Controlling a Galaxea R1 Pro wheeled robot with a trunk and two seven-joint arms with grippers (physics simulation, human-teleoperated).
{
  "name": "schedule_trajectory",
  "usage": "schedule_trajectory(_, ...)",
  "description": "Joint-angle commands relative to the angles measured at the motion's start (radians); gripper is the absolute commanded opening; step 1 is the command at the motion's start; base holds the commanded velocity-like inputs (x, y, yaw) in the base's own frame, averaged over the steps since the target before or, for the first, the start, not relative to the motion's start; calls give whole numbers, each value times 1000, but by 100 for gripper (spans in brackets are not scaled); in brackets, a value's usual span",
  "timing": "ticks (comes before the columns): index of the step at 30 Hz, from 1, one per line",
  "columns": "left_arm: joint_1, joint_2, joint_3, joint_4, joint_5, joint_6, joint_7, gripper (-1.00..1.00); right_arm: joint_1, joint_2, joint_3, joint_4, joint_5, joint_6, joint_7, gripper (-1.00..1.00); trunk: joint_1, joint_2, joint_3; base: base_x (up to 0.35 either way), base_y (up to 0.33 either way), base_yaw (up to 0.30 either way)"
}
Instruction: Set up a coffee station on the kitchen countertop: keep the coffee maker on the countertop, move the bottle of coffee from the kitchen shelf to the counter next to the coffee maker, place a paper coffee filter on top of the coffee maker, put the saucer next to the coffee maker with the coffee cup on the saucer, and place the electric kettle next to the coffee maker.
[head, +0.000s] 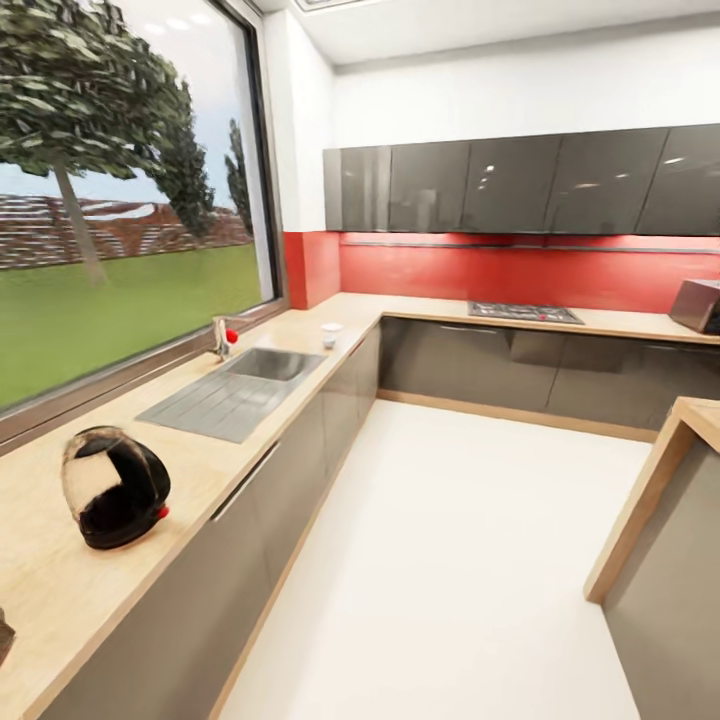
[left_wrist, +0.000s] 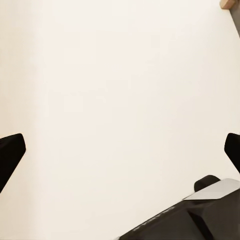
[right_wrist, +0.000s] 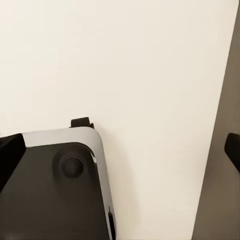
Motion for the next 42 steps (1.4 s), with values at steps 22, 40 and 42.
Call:
schedule_trajectory(22, -2, 1, -13, 1, 6, -1, 78, 100, -1, 1, -10, -3, 0, -4, -1, 100, 1, -2, -2, 323, -20, -2)
schedule_trajectory(40, -2, 1, -12, 1, 6, -1, 79, 100, -1, 0, -12, -1, 0, -3, -1, 100, 1, -2, -1, 295, -133, -47)
schedule_trajectory(42, -1, 1, -11, 1, 6, -1, 79, 100, -1, 0, -12, -1, 0, -3, -1, 100, 1, -2, 0, 298, -126, -256)
